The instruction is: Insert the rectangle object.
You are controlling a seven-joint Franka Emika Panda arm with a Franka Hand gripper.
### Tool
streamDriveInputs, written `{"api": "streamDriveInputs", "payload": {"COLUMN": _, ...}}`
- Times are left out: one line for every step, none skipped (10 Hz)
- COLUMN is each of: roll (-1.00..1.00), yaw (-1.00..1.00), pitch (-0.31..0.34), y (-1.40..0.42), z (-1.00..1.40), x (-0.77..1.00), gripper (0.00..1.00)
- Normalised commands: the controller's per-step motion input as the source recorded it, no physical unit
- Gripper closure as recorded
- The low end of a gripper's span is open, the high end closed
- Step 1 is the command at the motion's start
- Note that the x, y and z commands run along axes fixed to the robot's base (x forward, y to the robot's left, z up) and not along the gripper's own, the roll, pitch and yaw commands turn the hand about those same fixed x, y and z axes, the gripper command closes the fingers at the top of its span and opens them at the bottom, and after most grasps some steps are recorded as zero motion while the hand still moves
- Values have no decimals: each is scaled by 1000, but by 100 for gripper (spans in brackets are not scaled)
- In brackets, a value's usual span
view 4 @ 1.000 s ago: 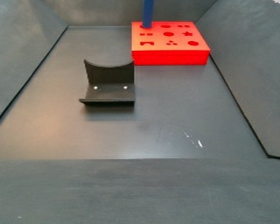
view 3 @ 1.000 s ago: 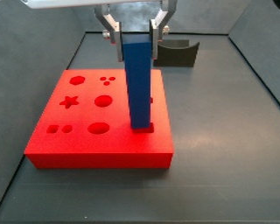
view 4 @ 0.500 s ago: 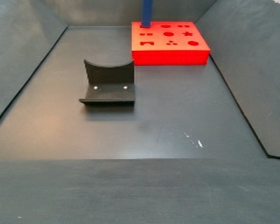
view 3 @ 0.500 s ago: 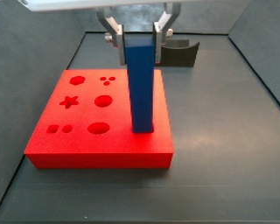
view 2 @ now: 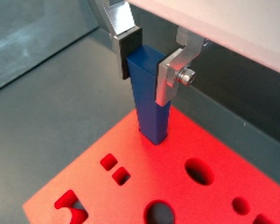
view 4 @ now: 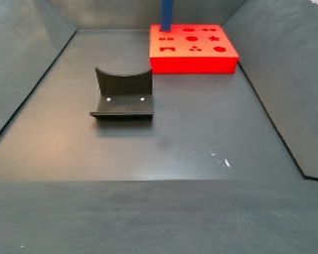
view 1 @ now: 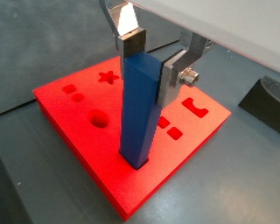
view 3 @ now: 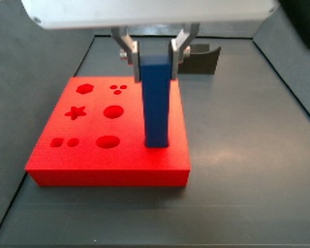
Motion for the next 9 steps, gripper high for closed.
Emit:
{"api": "streamDriveInputs", "payload": {"roll": 261, "yaw": -340, "pitch": 53, "y": 0, "z": -760, "x": 297, "gripper": 100}}
{"api": "streamDriveInputs", "payload": {"roll": 210, "yaw": -274, "pitch": 49, "y": 0, "z": -789, "x": 311, "gripper": 100}}
{"api": "streamDriveInputs", "payload": {"roll": 184, "yaw": -157, "pitch": 34, "y": 0, "z": -766, "x": 309, "gripper": 100}}
{"api": "streamDriveInputs", "payload": {"roll": 133, "yaw": -117, "pitch": 4, "y": 37, "z": -766, "x": 237, "gripper": 100}}
{"api": "streamDriveInputs", "payload": {"roll": 97, "yaw": -103, "pitch": 0, "y": 63, "z": -666, "x": 189, "gripper": 100}}
{"api": "streamDriveInputs", "payload": {"roll": 29, "yaw": -29, "pitch": 0, "y": 43, "z": -369, "x": 151, "gripper": 100}}
{"api": "streamDriveInputs", "payload": {"roll": 9, "yaw": 0, "pitch": 0, "y": 0, "z": 0, "x": 0, "gripper": 100}}
{"api": "streamDriveInputs", "payload": {"roll": 0, "yaw": 0, "pitch": 0, "y": 17, "z": 0, "x": 0, "gripper": 100}}
{"api": "streamDriveInputs", "payload": {"roll": 0, "yaw": 0, "pitch": 0, "y": 0, "z": 0, "x": 0, "gripper": 100}}
